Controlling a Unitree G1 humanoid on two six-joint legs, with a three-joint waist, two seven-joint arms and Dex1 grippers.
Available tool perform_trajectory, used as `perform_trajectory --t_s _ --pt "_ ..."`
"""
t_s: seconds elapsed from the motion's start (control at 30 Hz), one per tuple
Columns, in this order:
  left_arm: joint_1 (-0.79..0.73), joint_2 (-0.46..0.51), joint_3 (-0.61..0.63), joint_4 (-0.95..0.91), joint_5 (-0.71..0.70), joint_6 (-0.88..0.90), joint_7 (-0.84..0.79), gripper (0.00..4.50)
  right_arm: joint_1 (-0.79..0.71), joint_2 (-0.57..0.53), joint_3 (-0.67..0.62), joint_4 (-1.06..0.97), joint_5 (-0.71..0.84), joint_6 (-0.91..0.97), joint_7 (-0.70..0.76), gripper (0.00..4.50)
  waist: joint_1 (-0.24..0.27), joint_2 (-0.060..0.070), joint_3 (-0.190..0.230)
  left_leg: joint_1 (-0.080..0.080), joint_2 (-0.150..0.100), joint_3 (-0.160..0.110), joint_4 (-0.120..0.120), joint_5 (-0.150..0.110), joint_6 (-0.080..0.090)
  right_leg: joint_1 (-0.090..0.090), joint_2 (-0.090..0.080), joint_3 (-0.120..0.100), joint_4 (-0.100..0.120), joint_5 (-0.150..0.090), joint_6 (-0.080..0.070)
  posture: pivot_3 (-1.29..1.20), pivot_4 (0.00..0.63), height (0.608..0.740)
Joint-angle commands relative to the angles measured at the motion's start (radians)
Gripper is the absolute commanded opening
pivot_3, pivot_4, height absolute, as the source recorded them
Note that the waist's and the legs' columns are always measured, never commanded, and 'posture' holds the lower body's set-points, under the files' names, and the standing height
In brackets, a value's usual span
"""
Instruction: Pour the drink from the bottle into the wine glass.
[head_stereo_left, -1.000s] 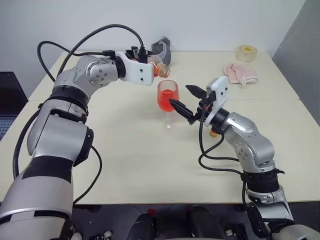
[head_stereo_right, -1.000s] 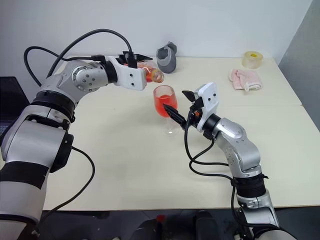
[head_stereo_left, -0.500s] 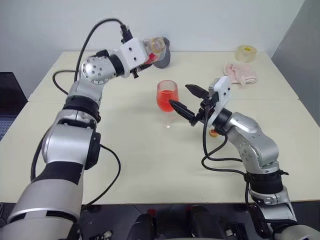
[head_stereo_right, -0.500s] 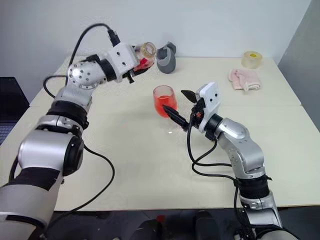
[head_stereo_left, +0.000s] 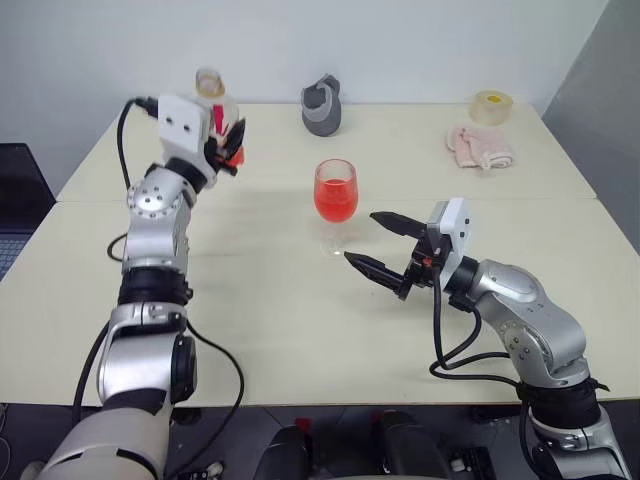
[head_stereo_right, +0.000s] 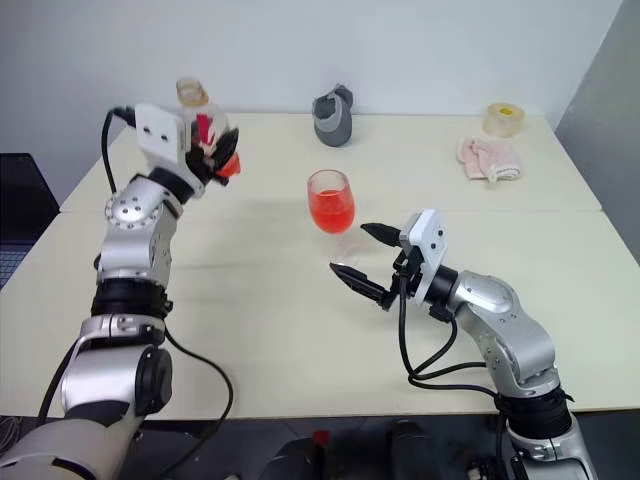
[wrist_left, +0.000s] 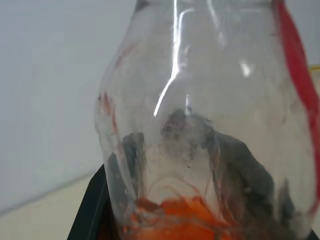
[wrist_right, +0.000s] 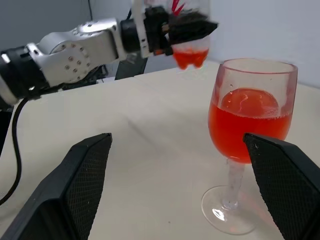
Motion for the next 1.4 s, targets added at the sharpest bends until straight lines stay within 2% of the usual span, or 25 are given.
perform_trajectory --t_s 0.03,0.23,0.4,0.67,1.03,1.4 --pt "0.073 -0.025 0.054 -0.172 -0.068 0.075 0.055 1.81 0.02 0.001 -0.008 -0.057 -0.014 -0.027 -0.029 4.5 0.002 0.0 0.0 0.0 0.0 0.0 0.0 0.0 0.0 0.0 0.0 0.0 0.0 0.0 0.0 0.0 0.15 0.74" --pt "0.239 -0.082 0.074 -0.288 -0.124 0.101 0.06 1.81 0.051 -0.002 0.009 -0.075 -0.046 -0.046 -0.051 4.5 0.007 -0.001 -0.001 0.0 0.003 0.001 0.0 0.0 0.0 0.001 -0.004 -0.001 -0.001 0.0 0.0 0.0 0.15 0.74" --pt "0.334 -0.127 0.095 -0.259 -0.197 0.095 0.014 1.81 0.064 0.002 0.013 -0.081 -0.062 -0.052 -0.058 4.5 0.008 -0.001 -0.001 0.001 0.002 0.001 -0.001 0.0 0.0 0.002 -0.004 0.0 -0.001 0.0 0.0 0.0 0.15 0.74" --pt "0.273 -0.154 0.112 -0.077 -0.222 0.01 -0.01 1.81 0.074 -0.014 0.023 -0.087 -0.058 -0.078 -0.01 4.5 0.015 -0.002 -0.001 0.001 -0.002 0.001 0.0 0.0 0.0 0.003 -0.004 -0.001 -0.002 0.0 0.0 0.0 0.15 0.74" --pt "0.204 -0.123 0.061 0.096 -0.139 -0.128 -0.035 1.81 0.093 -0.013 0.053 -0.025 -0.094 -0.145 0.027 4.5 0.018 -0.002 -0.001 0.001 -0.002 0.001 -0.001 0.0 0.0 0.003 -0.004 -0.001 -0.002 0.0 0.0 0.0 0.15 0.74" --pt "0.206 -0.11 0.048 0.142 -0.119 -0.156 -0.042 1.81 0.067 0.0 0.048 0.002 -0.119 -0.151 0.01 4.5 0.02 -0.002 -0.001 0.002 -0.002 0.001 -0.001 0.0 0.0 0.003 -0.004 -0.001 -0.002 0.0 0.0 0.0 0.15 0.74"
